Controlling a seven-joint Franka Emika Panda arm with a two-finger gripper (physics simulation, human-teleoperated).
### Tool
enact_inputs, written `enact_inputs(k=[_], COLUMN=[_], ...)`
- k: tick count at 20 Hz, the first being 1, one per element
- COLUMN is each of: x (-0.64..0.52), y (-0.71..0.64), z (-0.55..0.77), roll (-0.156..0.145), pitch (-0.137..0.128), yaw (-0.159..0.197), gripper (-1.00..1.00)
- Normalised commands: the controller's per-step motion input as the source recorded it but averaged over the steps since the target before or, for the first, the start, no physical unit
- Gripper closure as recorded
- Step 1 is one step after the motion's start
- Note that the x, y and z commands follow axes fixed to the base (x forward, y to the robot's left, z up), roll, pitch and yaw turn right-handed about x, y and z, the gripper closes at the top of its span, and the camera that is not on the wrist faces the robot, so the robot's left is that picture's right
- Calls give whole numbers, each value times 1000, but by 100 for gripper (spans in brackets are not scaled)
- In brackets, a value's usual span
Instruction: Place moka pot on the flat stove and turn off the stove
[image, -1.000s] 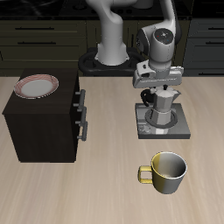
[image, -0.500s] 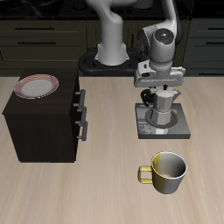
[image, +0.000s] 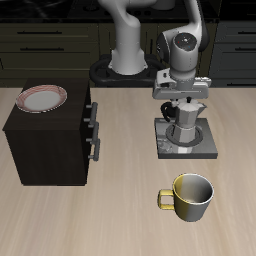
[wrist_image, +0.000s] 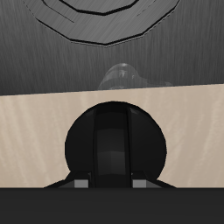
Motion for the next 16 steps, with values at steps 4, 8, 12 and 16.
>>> enact_inputs(k=[4,8,12,16], x=[71,29,0,-16], y=[-27,-28,-48,-27], z=[52,90,132,61], roll=[7,0,8,4], pitch=[20,-2,-9,7], yaw=[-85,-73,-64,-57], gripper=[100,100,100,100])
